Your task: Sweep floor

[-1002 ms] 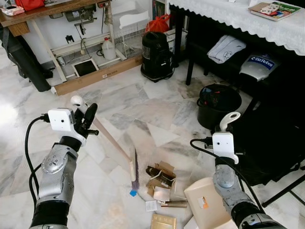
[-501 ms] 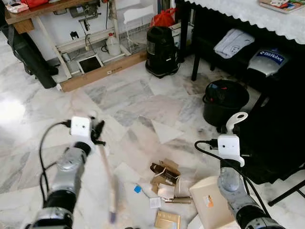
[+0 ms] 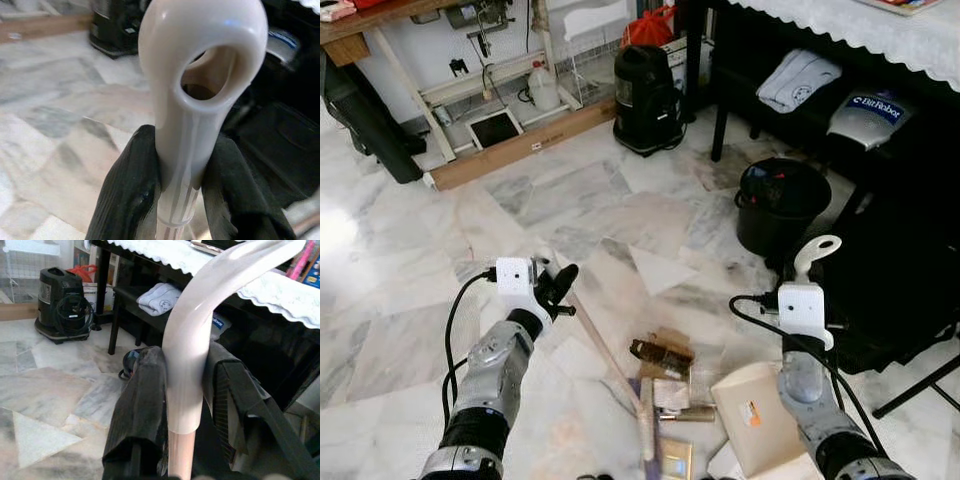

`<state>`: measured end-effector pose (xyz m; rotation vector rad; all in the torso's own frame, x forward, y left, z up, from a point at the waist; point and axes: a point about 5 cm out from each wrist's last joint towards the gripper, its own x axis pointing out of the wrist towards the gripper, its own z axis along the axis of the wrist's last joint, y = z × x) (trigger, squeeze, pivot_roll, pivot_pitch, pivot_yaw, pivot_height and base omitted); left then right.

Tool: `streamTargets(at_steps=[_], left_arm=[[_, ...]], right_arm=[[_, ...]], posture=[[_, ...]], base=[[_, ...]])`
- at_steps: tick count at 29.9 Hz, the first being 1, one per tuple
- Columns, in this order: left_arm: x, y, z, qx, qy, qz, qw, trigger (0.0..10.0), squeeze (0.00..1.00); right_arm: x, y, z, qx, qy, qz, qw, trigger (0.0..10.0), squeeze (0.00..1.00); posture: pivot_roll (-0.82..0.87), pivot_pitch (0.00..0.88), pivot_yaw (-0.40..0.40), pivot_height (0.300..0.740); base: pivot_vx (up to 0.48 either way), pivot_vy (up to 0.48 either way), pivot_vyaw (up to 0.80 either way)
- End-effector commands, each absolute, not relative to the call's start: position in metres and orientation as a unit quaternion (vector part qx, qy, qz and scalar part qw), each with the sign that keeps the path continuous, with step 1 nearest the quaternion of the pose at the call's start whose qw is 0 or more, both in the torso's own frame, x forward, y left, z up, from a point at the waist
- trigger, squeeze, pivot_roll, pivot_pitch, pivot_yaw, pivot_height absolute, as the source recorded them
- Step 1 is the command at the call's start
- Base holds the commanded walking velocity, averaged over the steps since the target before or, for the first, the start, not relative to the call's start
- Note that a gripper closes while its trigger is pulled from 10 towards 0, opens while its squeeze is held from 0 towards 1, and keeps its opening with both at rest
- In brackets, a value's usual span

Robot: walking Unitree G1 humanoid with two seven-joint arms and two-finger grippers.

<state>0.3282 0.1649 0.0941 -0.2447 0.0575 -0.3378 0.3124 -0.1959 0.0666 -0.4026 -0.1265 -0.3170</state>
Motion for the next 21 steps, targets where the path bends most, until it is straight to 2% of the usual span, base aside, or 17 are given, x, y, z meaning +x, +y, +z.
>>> streamTargets(at_steps=[1,7,21], left_arm=[[0.323,0.161,0.090,-0.137,0.050,-0.193,0.970,10.0,0.00],[0.319,0.148,0.101,-0.150,0.068,-0.241,0.956,10.0,0.00],[0.320,0.123,0.133,-0.223,0.039,-0.266,0.937,10.0,0.00]], right_arm=[[0.304,-0.194,0.047,-0.200,-0.011,-0.148,0.968,10.0,0.00],[0.309,-0.189,0.051,-0.188,-0.013,-0.145,0.971,10.0,0.00],[0.314,-0.177,0.052,-0.150,-0.007,-0.127,0.980,10.0,0.00]], posture=[[0.06,0.181,0.101,0.740],[0.06,0.165,0.103,0.740],[0.06,0.145,0.103,0.740]], base=[[0.000,0.000,0.00],[0.000,0.000,0.00],[0.000,0.000,0.00]])
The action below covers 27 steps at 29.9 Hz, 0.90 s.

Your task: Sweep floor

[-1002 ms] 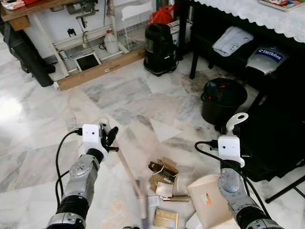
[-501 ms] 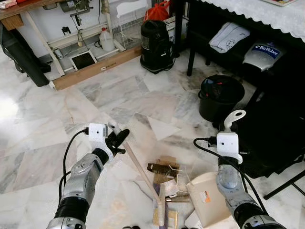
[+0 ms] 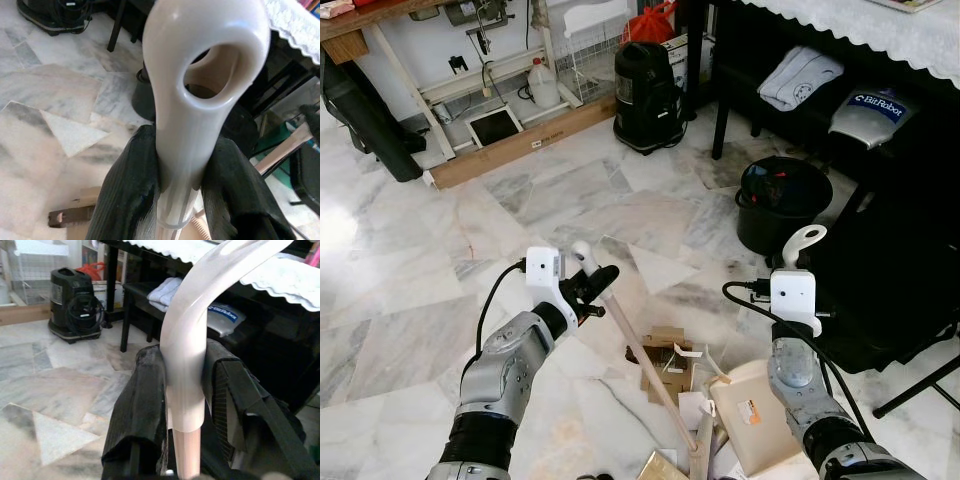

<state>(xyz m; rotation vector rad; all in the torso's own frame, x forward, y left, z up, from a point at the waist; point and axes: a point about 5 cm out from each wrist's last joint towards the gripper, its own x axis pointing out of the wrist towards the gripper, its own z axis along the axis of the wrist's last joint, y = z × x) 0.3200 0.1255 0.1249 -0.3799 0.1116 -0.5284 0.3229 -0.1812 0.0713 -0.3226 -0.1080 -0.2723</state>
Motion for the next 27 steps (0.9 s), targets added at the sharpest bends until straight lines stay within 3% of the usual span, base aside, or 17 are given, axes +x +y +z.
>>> streamTargets(at_steps=[1,5,9,15,17,22,27], left_arm=[[0.320,0.122,0.136,-0.225,0.032,-0.266,0.937,10.0,0.00],[0.321,0.127,0.151,-0.209,-0.008,-0.244,0.947,10.0,0.00],[0.315,0.166,0.173,-0.147,-0.074,-0.158,0.974,10.0,0.00],[0.306,0.200,0.187,-0.103,-0.117,-0.093,0.983,10.0,0.00],[0.307,0.214,0.187,-0.038,-0.118,-0.048,0.991,10.0,0.00],[0.310,0.218,0.182,0.033,-0.103,-0.026,0.994,10.0,0.00],[0.315,0.204,0.154,0.094,-0.055,-0.046,0.993,10.0,0.00]], right_arm=[[0.314,-0.176,0.052,-0.149,-0.006,-0.126,0.981,10.0,0.00],[0.315,-0.174,0.051,-0.146,-0.001,-0.119,0.982,10.0,0.00],[0.316,-0.174,0.051,-0.144,0.003,-0.115,0.983,10.0,0.00],[0.315,-0.174,0.050,-0.143,0.005,-0.112,0.983,10.0,0.00],[0.314,-0.174,0.049,-0.144,0.006,-0.110,0.983,10.0,0.00],[0.314,-0.175,0.049,-0.145,0.006,-0.110,0.983,10.0,0.00],[0.313,-0.177,0.049,-0.148,0.006,-0.109,0.983,10.0,0.00]], posture=[[0.06,0.144,0.102,0.740],[0.06,0.139,0.100,0.740],[0.07,0.139,0.100,0.740],[0.07,0.144,0.099,0.740],[0.07,0.147,0.097,0.740],[0.06,0.147,0.096,0.740],[0.05,0.149,0.093,0.740]], base=[[0.000,0.000,0.00],[0.000,0.000,0.00],[0.000,0.000,0.00],[0.000,0.000,0.00],[0.000,0.000,0.00],[0.000,0.000,0.00],[0.000,0.000,0.00]])
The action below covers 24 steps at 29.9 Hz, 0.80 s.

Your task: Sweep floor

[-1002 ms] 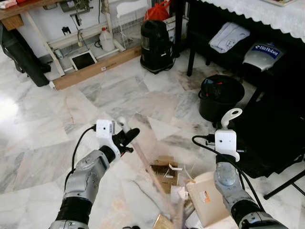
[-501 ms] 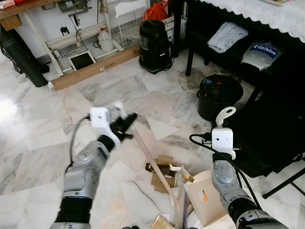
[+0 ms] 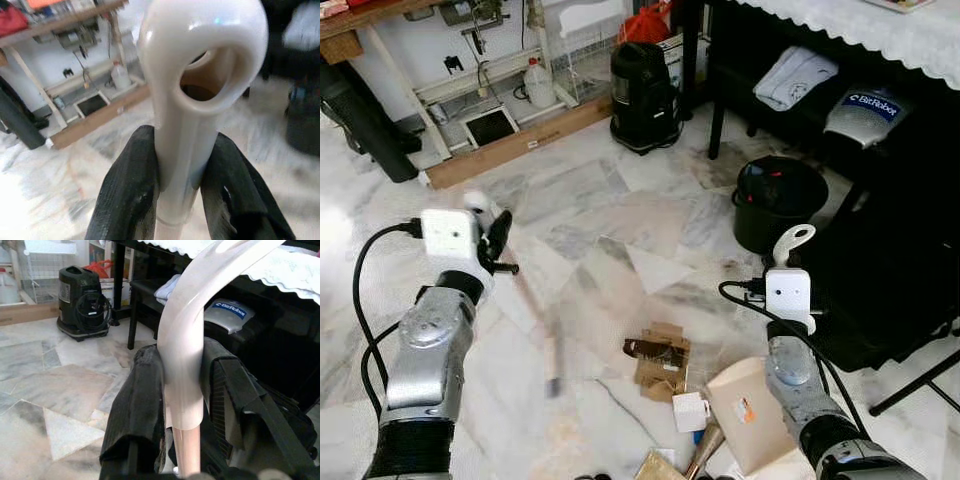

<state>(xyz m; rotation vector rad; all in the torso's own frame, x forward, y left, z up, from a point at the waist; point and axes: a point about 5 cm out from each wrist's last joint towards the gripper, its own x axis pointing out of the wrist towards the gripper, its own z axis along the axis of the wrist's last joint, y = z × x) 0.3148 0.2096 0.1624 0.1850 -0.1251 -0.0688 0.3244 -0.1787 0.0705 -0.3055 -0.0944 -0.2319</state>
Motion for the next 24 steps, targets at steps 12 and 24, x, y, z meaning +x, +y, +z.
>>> streamTargets(at_steps=[12,24], left_arm=[[0.334,0.171,0.119,-0.051,-0.022,-0.043,0.998,10.0,0.00],[0.347,0.144,0.128,-0.154,0.032,-0.076,0.985,10.0,0.00]], right_arm=[[0.309,-0.183,0.047,-0.154,0.000,-0.107,0.982,10.0,0.00],[0.306,-0.184,0.046,-0.159,0.000,-0.102,0.982,10.0,0.00]], posture=[[0.00,0.182,0.087,0.740],[-0.01,0.204,0.078,0.740]], base=[[0.000,0.000,0.00],[0.000,0.000,0.00]])
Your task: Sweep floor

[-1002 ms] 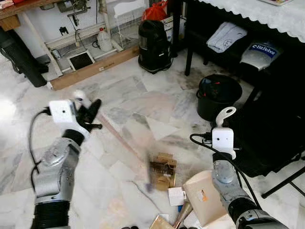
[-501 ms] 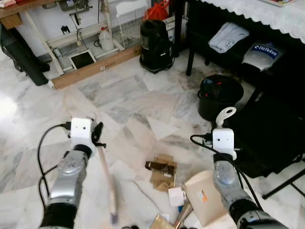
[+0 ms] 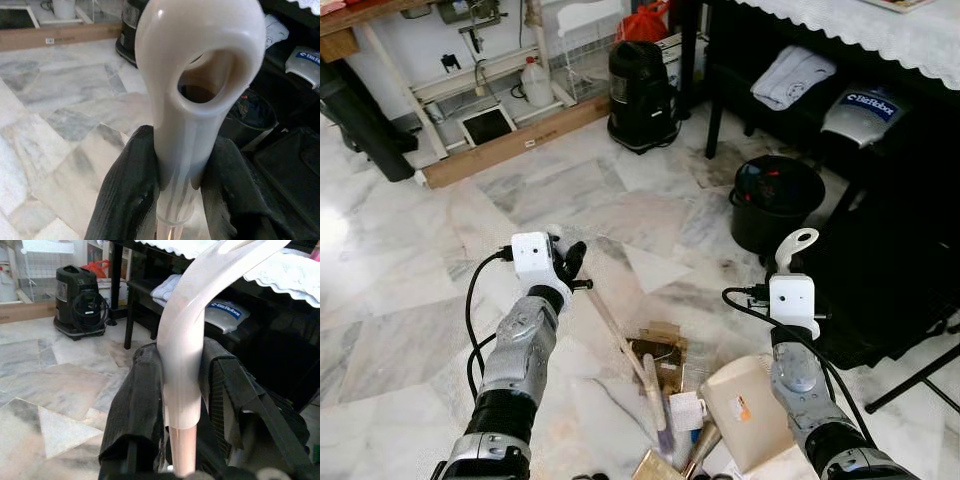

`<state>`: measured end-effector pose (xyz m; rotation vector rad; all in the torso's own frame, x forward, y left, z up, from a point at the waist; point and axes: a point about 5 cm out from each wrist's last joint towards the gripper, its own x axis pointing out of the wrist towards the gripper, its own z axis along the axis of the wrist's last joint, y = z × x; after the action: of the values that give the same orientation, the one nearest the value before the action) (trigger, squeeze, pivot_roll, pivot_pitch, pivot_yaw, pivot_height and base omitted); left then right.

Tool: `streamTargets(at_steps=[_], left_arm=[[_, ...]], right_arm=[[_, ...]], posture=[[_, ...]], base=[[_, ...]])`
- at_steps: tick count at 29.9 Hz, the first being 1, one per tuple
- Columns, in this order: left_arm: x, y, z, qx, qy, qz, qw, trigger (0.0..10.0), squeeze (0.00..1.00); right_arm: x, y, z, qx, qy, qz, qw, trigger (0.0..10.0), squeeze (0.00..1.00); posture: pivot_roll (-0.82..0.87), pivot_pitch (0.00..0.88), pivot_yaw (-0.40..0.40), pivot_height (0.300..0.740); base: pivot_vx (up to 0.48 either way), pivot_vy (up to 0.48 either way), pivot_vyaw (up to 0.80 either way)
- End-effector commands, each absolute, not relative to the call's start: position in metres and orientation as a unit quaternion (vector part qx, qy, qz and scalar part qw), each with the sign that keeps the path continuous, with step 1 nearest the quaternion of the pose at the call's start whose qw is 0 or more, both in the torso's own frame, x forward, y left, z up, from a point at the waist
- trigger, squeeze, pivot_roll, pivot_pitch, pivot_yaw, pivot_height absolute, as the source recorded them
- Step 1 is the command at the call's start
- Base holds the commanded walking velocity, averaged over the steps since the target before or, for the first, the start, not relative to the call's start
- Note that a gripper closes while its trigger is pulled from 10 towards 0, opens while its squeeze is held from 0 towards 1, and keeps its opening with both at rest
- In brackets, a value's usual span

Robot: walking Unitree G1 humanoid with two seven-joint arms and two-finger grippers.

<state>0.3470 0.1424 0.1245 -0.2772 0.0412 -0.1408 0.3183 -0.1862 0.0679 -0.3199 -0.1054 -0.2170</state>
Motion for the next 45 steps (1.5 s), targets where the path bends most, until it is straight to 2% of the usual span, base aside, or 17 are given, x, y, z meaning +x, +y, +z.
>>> streamTargets(at_steps=[1,7,14,21,22,24,25,26,27,32,39,45], left_arm=[[0.347,0.141,0.129,-0.159,0.038,-0.084,0.983,10.0,0.00],[0.349,0.121,0.141,-0.207,0.046,-0.123,0.970,10.0,0.00],[0.351,0.094,0.165,-0.306,0.029,-0.168,0.937,10.0,0.00],[0.345,0.096,0.186,-0.310,0.012,-0.189,0.932,10.0,0.00],[0.344,0.098,0.189,-0.290,0.007,-0.194,0.937,10.0,0.00],[0.341,0.104,0.192,-0.191,-0.001,-0.204,0.960,10.0,0.00],[0.341,0.104,0.192,-0.191,-0.001,-0.204,0.960,10.0,0.00],[0.339,0.112,0.191,-0.080,-0.003,-0.201,0.976,10.0,0.00],[0.338,0.118,0.193,-0.058,-0.008,-0.198,0.978,10.0,0.00],[0.335,0.143,0.212,-0.043,-0.039,-0.180,0.982,10.0,0.00],[0.330,0.146,0.211,-0.033,-0.029,-0.190,0.981,10.0,0.00],[0.329,0.170,0.222,0.011,-0.065,-0.132,0.989,10.0,0.00]], right_arm=[[0.306,-0.184,0.045,-0.159,0.001,-0.101,0.982,10.0,0.00],[0.306,-0.177,0.044,-0.155,0.003,-0.092,0.984,10.0,0.00],[0.309,-0.172,0.046,-0.149,0.002,-0.085,0.985,10.0,0.00],[0.311,-0.173,0.047,-0.147,0.004,-0.086,0.985,10.0,0.00],[0.312,-0.172,0.048,-0.146,0.005,-0.086,0.985,10.0,0.00],[0.313,-0.171,0.048,-0.146,0.007,-0.086,0.986,10.0,0.00],[0.313,-0.171,0.048,-0.146,0.007,-0.086,0.986,10.0,0.00],[0.313,-0.170,0.048,-0.144,0.008,-0.086,0.986,10.0,0.00],[0.314,-0.170,0.048,-0.144,0.009,-0.085,0.986,10.0,0.00],[0.315,-0.167,0.048,-0.141,0.011,-0.084,0.986,10.0,0.00],[0.321,-0.165,0.053,-0.136,0.009,-0.084,0.987,10.0,0.00],[0.323,-0.166,0.056,-0.135,0.005,-0.088,0.987,10.0,0.00]], posture=[[-0.01,0.205,0.078,0.740],[0.00,0.207,0.078,0.740],[0.00,0.197,0.076,0.740],[0.02,0.180,0.077,0.740],[0.02,0.176,0.077,0.740],[0.03,0.168,0.075,0.740],[0.03,0.168,0.075,0.740],[0.04,0.163,0.076,0.740],[0.04,0.161,0.076,0.740],[0.06,0.144,0.078,0.740],[0.06,0.118,0.080,0.740],[0.07,0.120,0.080,0.740]], base=[[0.000,0.000,0.00],[0.000,0.000,0.00],[0.000,0.000,0.00],[0.000,0.000,0.00],[0.000,0.000,0.00],[0.000,0.000,0.00],[0.000,0.000,0.00],[0.000,0.000,0.00],[0.000,0.000,0.00],[0.000,0.000,0.00],[0.000,0.000,0.00],[0.000,0.000,0.00]])
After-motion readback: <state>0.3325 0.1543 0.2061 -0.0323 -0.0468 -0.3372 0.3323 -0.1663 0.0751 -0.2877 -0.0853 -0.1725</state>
